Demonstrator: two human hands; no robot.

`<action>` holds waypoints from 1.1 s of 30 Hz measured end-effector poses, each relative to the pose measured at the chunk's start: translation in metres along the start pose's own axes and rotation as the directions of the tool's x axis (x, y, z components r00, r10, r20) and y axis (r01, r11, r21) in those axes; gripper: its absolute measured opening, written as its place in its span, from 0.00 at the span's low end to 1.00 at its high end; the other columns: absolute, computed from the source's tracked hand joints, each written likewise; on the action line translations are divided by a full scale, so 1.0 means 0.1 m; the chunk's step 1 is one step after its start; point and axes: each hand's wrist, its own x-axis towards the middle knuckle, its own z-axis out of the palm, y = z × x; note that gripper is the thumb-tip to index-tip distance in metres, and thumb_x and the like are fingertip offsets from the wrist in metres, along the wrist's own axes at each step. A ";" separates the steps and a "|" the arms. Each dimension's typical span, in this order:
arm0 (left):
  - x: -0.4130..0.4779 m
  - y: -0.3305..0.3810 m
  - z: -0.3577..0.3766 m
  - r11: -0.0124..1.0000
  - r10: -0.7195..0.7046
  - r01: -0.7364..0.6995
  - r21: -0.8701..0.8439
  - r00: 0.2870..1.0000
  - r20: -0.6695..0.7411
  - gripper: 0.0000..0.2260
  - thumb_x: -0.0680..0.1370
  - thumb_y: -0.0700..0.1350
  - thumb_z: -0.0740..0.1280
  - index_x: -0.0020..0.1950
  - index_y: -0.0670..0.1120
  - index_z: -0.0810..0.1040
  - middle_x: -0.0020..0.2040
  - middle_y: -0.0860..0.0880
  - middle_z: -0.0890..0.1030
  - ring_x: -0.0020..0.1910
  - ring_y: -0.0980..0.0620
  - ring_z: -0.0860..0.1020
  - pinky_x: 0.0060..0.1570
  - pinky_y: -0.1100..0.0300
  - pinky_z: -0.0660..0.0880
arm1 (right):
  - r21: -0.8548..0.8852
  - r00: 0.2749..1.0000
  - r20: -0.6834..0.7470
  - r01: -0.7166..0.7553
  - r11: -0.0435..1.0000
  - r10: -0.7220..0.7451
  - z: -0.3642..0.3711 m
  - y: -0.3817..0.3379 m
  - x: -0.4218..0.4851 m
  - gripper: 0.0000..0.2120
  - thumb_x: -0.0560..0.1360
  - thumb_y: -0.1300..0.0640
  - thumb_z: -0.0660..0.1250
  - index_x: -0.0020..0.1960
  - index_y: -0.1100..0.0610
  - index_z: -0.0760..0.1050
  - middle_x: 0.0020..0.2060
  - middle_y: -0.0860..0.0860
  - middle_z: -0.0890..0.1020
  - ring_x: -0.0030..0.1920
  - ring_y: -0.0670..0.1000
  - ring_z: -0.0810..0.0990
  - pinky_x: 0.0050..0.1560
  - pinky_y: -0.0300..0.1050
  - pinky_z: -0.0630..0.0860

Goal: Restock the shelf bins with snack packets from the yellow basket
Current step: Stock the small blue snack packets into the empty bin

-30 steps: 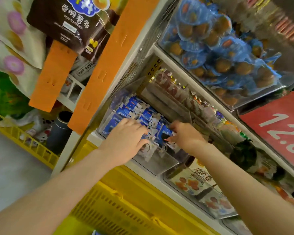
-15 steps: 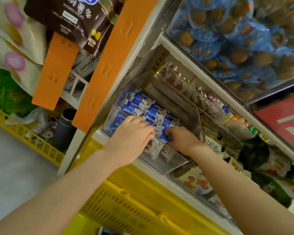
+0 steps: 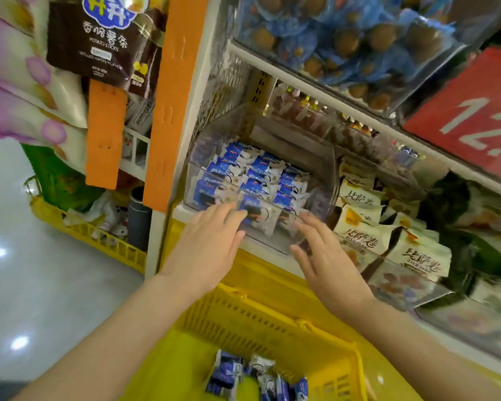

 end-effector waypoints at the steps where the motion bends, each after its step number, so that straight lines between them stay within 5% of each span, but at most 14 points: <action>1: -0.13 0.00 0.05 1.000 -0.016 0.016 0.010 1.000 0.001 0.18 0.81 0.49 0.53 0.71 0.49 0.65 0.68 0.51 0.67 0.67 0.52 0.64 0.66 0.57 0.60 | 0.021 0.999 -0.032 0.010 1.000 -0.009 0.04 0.02 -0.11 0.22 0.79 0.48 0.55 0.71 0.55 0.64 0.70 0.48 0.65 0.71 0.43 0.58 0.69 0.32 0.51; 4: -0.48 -0.08 0.26 0.993 -0.067 0.060 0.105 0.996 0.057 0.15 0.81 0.49 0.53 0.67 0.50 0.67 0.62 0.51 0.71 0.61 0.51 0.68 0.59 0.57 0.63 | 0.083 0.995 -0.101 0.017 0.996 -0.009 0.28 0.09 -0.44 0.18 0.78 0.50 0.55 0.62 0.57 0.72 0.58 0.51 0.73 0.61 0.49 0.71 0.62 0.41 0.66; 7: -0.71 -0.24 0.47 0.977 -0.169 0.148 0.155 0.977 0.133 0.15 0.81 0.47 0.56 0.67 0.49 0.68 0.61 0.49 0.72 0.60 0.48 0.70 0.58 0.55 0.64 | 0.131 0.998 -0.043 -0.033 0.991 0.039 0.68 0.17 -0.76 0.12 0.78 0.54 0.61 0.58 0.59 0.75 0.51 0.53 0.76 0.54 0.54 0.76 0.55 0.45 0.71; 11: -0.99 -0.53 0.69 0.906 -0.392 0.335 0.258 0.894 0.218 0.16 0.79 0.47 0.59 0.66 0.45 0.68 0.60 0.44 0.72 0.59 0.43 0.71 0.56 0.52 0.65 | 0.146 0.959 0.234 -0.199 0.969 0.162 1.36 0.33 -1.13 0.16 0.80 0.49 0.55 0.65 0.54 0.68 0.57 0.49 0.72 0.60 0.48 0.71 0.60 0.39 0.67; 15: -1.20 -0.80 0.84 0.813 -0.581 0.561 0.157 0.759 0.293 0.14 0.80 0.44 0.58 0.62 0.38 0.69 0.58 0.36 0.73 0.58 0.38 0.72 0.55 0.48 0.67 | 0.167 0.838 0.478 -0.381 0.910 0.263 2.03 0.50 -1.36 0.18 0.81 0.48 0.53 0.69 0.53 0.62 0.62 0.49 0.70 0.61 0.47 0.71 0.60 0.37 0.66; 18: -1.31 -0.91 0.92 0.784 -0.592 0.615 0.077 0.706 0.389 0.12 0.82 0.46 0.53 0.58 0.39 0.69 0.52 0.35 0.78 0.52 0.38 0.77 0.50 0.48 0.71 | 0.184 0.719 0.643 -0.478 0.859 0.263 2.42 0.57 -1.52 0.21 0.81 0.52 0.56 0.72 0.55 0.60 0.68 0.52 0.67 0.66 0.50 0.69 0.64 0.41 0.65; 22: -1.39 -0.94 1.01 0.771 -0.598 0.637 -0.012 0.730 0.330 0.11 0.81 0.47 0.54 0.57 0.42 0.68 0.45 0.39 0.80 0.45 0.39 0.78 0.43 0.50 0.72 | 0.195 0.572 0.793 -0.565 0.802 0.210 2.86 0.47 -1.74 0.25 0.81 0.55 0.58 0.75 0.59 0.55 0.74 0.55 0.60 0.70 0.54 0.66 0.68 0.47 0.66; 26: -1.41 -0.98 1.07 0.767 -0.614 0.642 -0.022 0.742 0.269 0.10 0.81 0.50 0.53 0.54 0.46 0.68 0.45 0.42 0.81 0.43 0.39 0.78 0.43 0.47 0.74 | 0.139 0.555 0.801 -0.539 0.831 0.226 3.16 0.35 -1.84 0.32 0.79 0.53 0.62 0.76 0.58 0.48 0.76 0.54 0.53 0.74 0.54 0.57 0.72 0.44 0.59; 30: -1.42 -0.99 1.11 0.783 -0.603 0.622 -0.020 0.766 0.225 0.09 0.81 0.50 0.54 0.53 0.46 0.68 0.44 0.41 0.81 0.42 0.39 0.78 0.41 0.48 0.74 | 0.072 0.505 0.800 -0.616 0.785 0.323 3.32 0.32 -1.83 0.40 0.76 0.52 0.67 0.76 0.59 0.45 0.74 0.55 0.57 0.74 0.54 0.59 0.71 0.46 0.62; 33: -1.44 -0.99 1.13 0.799 -0.592 0.601 0.013 0.783 0.192 0.10 0.81 0.51 0.54 0.53 0.46 0.68 0.44 0.41 0.81 0.43 0.38 0.78 0.41 0.47 0.73 | 0.031 0.512 0.797 -0.566 0.824 0.321 3.35 0.33 -1.82 0.37 0.73 0.46 0.69 0.74 0.58 0.55 0.71 0.54 0.65 0.71 0.54 0.63 0.69 0.45 0.64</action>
